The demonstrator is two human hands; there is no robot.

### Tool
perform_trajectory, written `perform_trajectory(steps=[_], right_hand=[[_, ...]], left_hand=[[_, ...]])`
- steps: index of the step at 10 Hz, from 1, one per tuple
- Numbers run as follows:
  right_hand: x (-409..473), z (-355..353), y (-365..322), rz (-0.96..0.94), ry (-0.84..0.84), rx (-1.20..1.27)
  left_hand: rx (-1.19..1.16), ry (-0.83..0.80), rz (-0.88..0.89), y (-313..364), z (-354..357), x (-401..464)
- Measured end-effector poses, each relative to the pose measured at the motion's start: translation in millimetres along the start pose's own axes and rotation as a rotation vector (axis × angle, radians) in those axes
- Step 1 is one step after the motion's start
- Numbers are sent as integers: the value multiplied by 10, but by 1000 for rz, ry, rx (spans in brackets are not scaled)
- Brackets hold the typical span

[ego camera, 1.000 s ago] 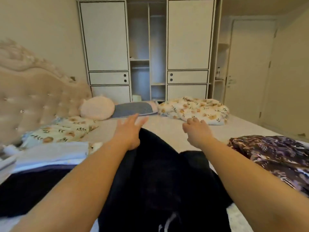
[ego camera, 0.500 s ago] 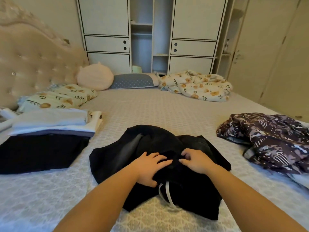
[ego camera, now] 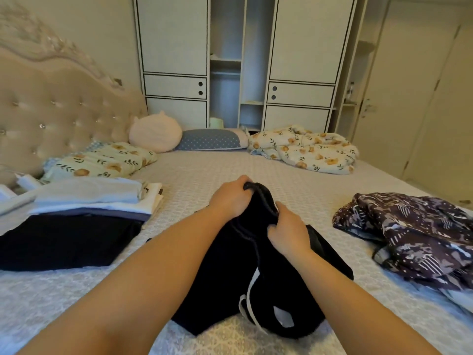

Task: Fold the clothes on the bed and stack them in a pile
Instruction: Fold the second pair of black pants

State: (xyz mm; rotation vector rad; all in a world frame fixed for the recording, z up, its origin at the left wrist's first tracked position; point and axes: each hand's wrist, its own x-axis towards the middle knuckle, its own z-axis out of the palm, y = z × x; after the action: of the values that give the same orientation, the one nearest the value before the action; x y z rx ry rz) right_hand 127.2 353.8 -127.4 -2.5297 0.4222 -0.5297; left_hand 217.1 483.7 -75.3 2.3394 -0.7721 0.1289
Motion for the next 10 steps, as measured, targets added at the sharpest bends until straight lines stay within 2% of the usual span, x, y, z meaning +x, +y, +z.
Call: perform_trajectory(steps=[1, 2, 3, 4, 5, 6, 7, 8, 9, 10], right_hand=[[147, -464, 125, -2, 31, -430], [250, -900, 366, 45, 71, -619], [308, -1184, 426, 150, 13, -701], [359, -1433, 451, 257, 17, -665], [447, -1573, 391, 417, -23, -306], [517, -1655, 333, 559, 28, 209], [597, -1668, 325, 507, 266, 332], [690, -1755, 235, 531, 296, 422], [756, -1886, 101, 553, 258, 442], [726, -1888, 121, 579, 97, 321]], left_hand=[[81, 84, 53, 20, -525, 98], [202, 94, -34, -142, -958, 123], [297, 108, -90, -332, -1188, 106], [410, 108, -112, -529, -1356, 61], [429, 125, -120, -555, -1401, 48], [594, 78, -285, -520, -1422, 27], [817, 164, -309, -402, -1430, -30], [503, 149, -446, -326, -1538, 46], [-33, 109, -532, -252, -1638, 137], [-127, -3, -620, -197, -1722, -60]])
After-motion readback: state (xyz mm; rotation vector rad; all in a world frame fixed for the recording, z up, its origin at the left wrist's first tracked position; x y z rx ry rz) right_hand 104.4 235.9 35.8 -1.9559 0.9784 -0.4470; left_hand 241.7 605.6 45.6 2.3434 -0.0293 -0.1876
